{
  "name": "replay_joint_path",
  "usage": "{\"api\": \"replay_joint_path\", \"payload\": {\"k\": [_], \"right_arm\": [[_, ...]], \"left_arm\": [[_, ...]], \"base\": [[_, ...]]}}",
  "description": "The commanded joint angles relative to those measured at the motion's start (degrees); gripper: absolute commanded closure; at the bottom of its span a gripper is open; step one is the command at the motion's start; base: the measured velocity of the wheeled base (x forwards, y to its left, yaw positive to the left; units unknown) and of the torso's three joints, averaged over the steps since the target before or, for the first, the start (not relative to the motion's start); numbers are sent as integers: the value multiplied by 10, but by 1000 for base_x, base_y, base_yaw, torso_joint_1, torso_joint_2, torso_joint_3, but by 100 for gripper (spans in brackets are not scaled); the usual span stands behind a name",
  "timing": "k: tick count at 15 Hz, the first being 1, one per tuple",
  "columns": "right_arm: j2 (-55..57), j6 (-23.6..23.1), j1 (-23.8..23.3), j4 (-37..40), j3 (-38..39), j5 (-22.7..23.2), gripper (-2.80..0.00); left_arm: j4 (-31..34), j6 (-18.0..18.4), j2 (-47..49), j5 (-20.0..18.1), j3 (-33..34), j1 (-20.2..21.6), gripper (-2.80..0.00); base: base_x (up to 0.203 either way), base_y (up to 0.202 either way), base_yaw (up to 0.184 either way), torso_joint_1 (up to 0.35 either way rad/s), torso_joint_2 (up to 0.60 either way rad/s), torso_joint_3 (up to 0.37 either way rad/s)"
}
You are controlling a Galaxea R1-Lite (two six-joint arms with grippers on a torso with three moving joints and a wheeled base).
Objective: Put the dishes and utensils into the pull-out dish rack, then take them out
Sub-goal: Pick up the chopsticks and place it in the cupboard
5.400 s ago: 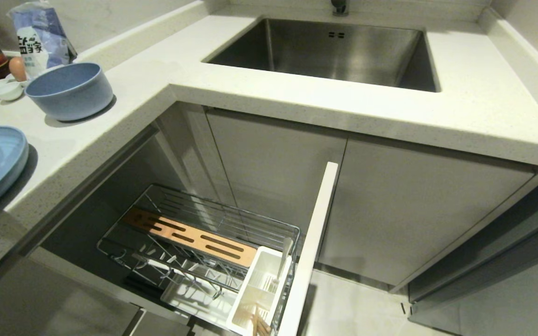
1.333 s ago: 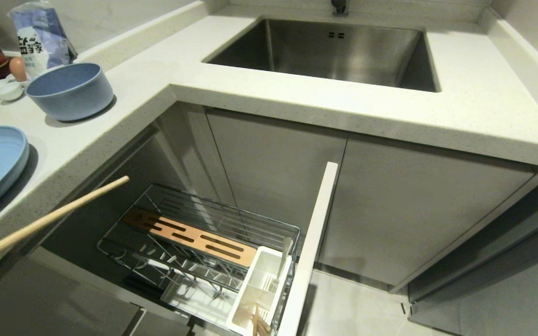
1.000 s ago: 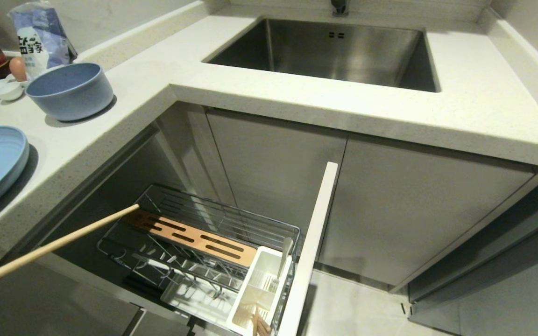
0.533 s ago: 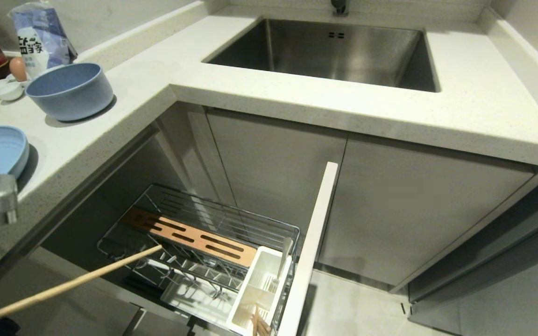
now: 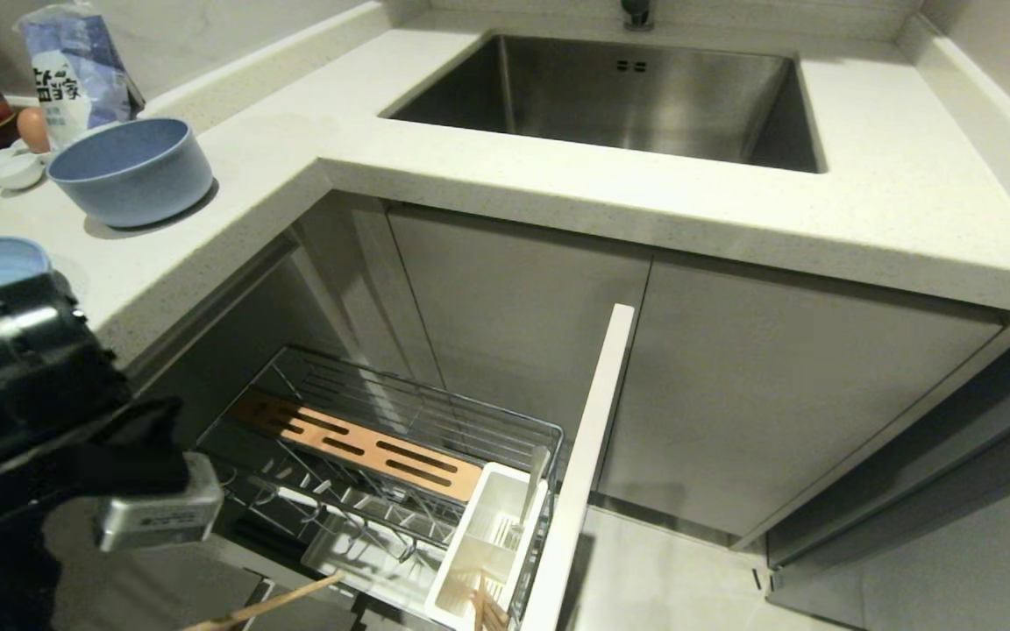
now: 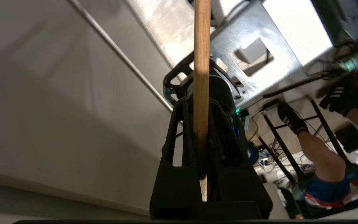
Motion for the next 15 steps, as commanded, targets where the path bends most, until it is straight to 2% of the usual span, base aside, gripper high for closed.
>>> {"api": "replay_joint_path", "payload": {"k": [1,3,5,9,15], "right_arm": [[0,0,0,0,15,0,0],[0,0,0,0,15,0,0],[0,0,0,0,15,0,0],[0,0,0,0,15,0,0],[0,0,0,0,15,0,0]], "left_arm": [[-19,-51,39,8,18,-39,0],[-41,-121,69,10,19,-74,0],[-60,-149,91,10,20,-93,0],[-79,-148,140,10,34,-102,0],[-92,-132,216,11,12,-108,0]], "base": [[0,0,0,0,0,0],[0,0,0,0,0,0],[0,0,0,0,0,0],[0,0,0,0,0,0],[0,0,0,0,0,0]]}}
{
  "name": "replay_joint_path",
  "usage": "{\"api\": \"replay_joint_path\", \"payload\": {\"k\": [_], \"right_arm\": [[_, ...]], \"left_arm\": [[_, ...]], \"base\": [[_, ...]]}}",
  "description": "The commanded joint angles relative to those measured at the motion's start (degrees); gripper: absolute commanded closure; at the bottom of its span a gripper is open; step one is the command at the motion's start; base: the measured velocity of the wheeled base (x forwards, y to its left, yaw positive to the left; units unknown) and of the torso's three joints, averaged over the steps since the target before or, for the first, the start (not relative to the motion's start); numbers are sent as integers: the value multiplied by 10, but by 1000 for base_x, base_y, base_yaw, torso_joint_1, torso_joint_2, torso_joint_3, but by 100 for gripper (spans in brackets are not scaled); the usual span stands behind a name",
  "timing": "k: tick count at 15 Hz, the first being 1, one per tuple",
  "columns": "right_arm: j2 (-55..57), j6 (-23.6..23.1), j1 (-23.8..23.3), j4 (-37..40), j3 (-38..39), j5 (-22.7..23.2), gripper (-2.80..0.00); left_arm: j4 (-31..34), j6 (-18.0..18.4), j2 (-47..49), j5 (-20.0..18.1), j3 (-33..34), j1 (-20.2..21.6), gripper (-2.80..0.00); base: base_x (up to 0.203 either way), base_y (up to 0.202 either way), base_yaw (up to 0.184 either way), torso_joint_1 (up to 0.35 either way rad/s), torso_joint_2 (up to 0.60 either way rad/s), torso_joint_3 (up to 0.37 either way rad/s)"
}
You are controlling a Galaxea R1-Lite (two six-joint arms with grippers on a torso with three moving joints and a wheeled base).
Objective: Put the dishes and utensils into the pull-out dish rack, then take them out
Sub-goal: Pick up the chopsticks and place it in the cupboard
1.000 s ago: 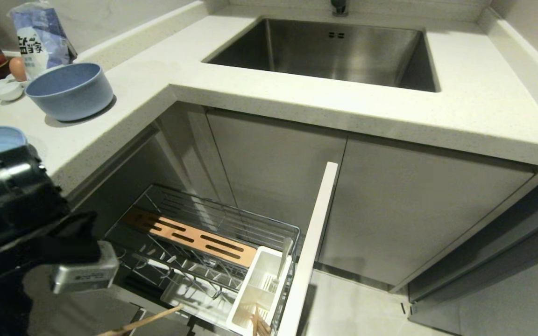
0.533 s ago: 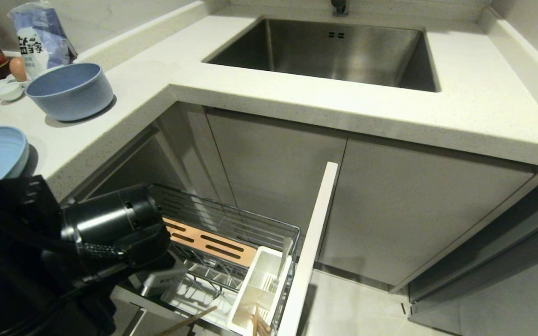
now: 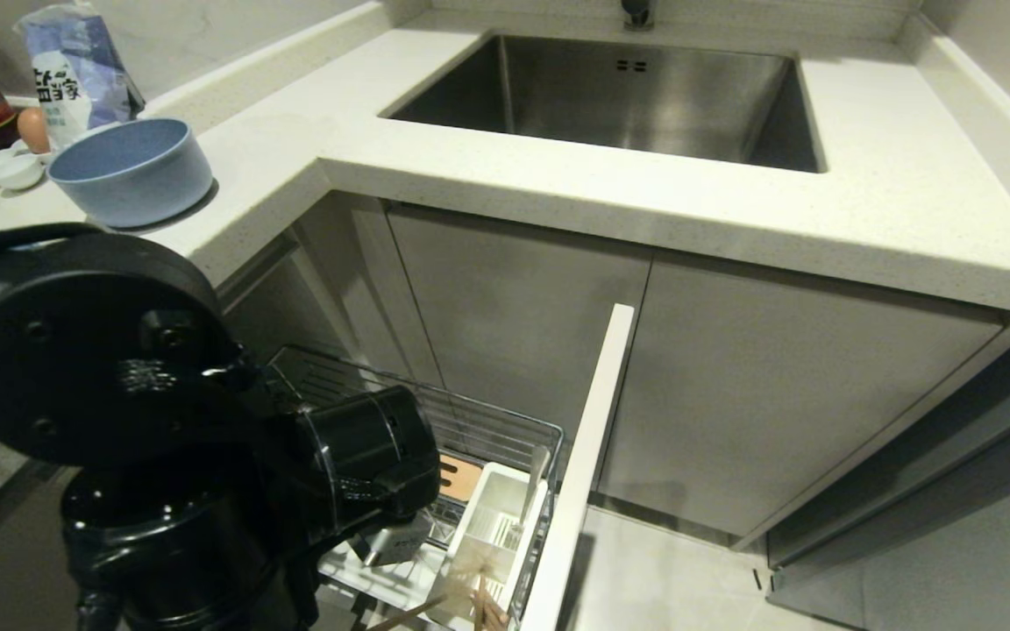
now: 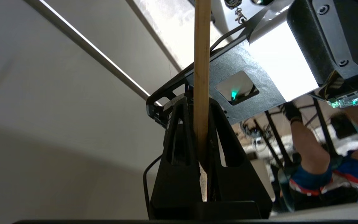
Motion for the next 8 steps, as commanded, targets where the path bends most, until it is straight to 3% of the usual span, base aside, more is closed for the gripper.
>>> {"api": "replay_joint_path", "payload": {"k": [1,8], "right_arm": [[0,0,0,0,15,0,0],[0,0,0,0,15,0,0]], "left_arm": [[2,0,50,1,-4,-1,0],[-57,2,123,0,-6,28,0]], "base": [[0,0,0,0,0,0],[0,0,0,0,0,0]]}}
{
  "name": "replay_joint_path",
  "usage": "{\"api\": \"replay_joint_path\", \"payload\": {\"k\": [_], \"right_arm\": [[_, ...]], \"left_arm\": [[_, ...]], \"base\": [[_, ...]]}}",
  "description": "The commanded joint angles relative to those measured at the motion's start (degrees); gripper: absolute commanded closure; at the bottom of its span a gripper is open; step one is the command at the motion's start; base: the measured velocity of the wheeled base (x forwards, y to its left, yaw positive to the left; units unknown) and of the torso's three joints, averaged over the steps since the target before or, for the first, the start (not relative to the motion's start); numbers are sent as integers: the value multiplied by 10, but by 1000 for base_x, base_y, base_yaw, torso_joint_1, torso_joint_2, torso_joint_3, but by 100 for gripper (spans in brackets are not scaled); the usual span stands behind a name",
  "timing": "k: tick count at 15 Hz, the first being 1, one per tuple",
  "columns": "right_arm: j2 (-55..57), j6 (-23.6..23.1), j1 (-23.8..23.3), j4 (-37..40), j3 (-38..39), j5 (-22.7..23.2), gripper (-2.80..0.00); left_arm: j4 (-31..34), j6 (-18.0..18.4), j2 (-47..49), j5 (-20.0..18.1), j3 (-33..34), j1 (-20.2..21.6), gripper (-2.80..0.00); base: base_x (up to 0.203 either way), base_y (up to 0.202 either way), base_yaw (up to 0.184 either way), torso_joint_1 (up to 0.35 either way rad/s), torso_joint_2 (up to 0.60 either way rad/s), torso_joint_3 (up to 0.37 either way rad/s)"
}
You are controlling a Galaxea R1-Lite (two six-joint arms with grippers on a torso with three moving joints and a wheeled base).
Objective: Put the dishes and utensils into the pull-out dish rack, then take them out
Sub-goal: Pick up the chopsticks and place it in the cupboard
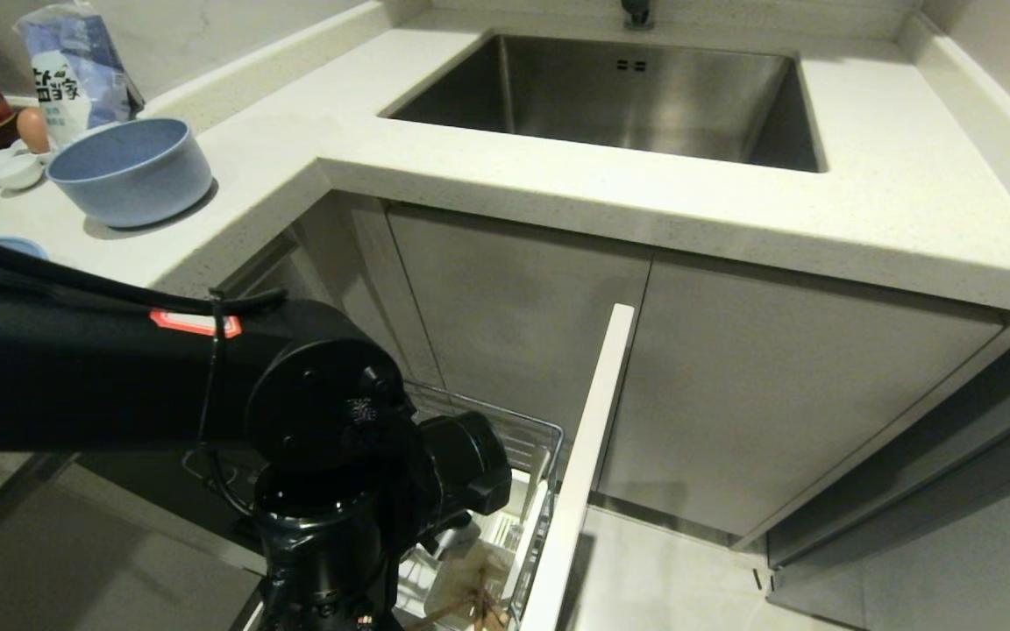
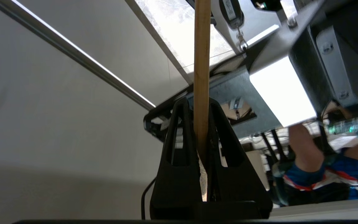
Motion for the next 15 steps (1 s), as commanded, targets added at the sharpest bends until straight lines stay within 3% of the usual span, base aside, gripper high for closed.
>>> {"api": "replay_joint_path", "payload": {"k": [1,6,9,15], "right_arm": [[0,1,0,0,15,0,0],[0,1,0,0,15,0,0],[0,1,0,-1,15,0,0],[0,1,0,0,15,0,0]], "left_arm": [[1,4,31,0,-8,15,0],[-14,24,65,-4,-37,50,0],[-16,24,79,-27,-52,52,0],[-16,23,116,-36,-80,51,0]], "base": [[0,0,0,0,0,0],[0,0,0,0,0,0],[0,0,0,0,0,0],[0,0,0,0,0,0]]}}
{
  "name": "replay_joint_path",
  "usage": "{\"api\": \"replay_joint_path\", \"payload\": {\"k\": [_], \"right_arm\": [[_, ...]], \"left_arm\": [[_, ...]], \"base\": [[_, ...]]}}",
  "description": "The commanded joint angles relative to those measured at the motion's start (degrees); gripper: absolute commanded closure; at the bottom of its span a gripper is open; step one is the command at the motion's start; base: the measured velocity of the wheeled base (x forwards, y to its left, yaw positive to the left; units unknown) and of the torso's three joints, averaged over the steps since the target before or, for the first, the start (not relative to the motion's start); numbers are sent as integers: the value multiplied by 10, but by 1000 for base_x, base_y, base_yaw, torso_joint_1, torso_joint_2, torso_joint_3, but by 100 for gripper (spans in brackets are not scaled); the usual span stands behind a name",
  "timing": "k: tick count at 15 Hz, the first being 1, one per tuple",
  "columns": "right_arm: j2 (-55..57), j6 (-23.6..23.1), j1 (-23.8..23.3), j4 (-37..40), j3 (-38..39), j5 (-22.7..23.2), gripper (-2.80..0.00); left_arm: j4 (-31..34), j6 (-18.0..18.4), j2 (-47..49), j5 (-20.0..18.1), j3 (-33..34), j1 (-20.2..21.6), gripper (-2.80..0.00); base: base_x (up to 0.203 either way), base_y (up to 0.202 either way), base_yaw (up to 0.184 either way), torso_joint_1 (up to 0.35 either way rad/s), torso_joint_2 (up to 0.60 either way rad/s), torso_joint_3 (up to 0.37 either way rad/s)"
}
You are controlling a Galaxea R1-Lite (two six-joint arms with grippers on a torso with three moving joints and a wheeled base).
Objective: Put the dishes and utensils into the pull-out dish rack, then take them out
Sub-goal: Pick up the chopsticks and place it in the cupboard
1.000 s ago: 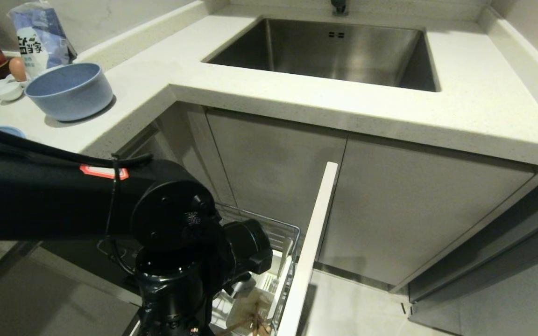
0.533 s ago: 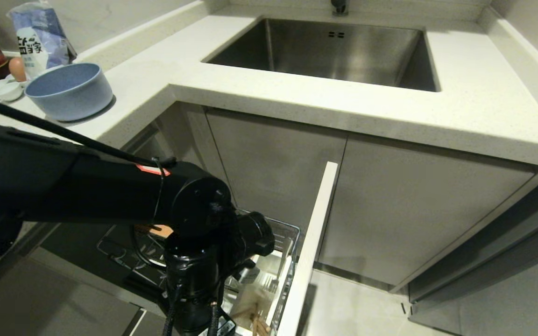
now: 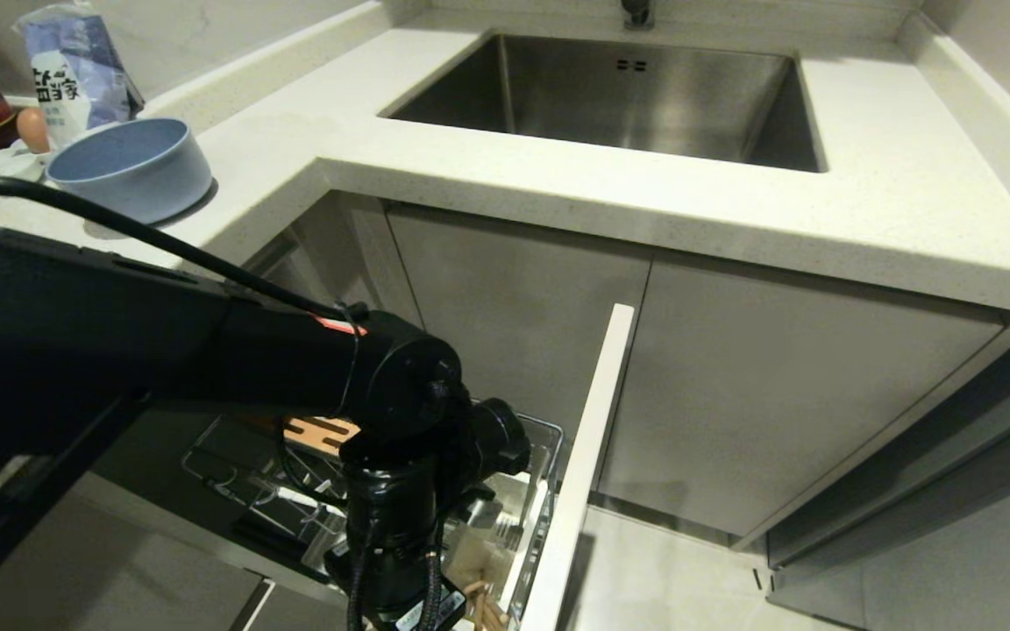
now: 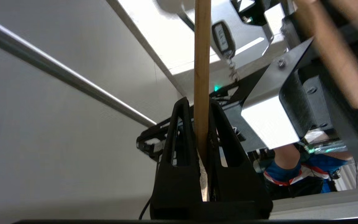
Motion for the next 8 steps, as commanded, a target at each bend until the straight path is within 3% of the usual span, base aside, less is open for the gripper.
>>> {"api": "replay_joint_path", "payload": {"k": [1,8], "right_arm": [[0,0,0,0,15,0,0],[0,0,0,0,15,0,0]], "left_arm": [[4,-1,21,-13,-22,0,0],[4,-1,65,-26,-48,0,0]], "base": [[0,0,0,0,0,0],[0,0,0,0,0,0]]}}
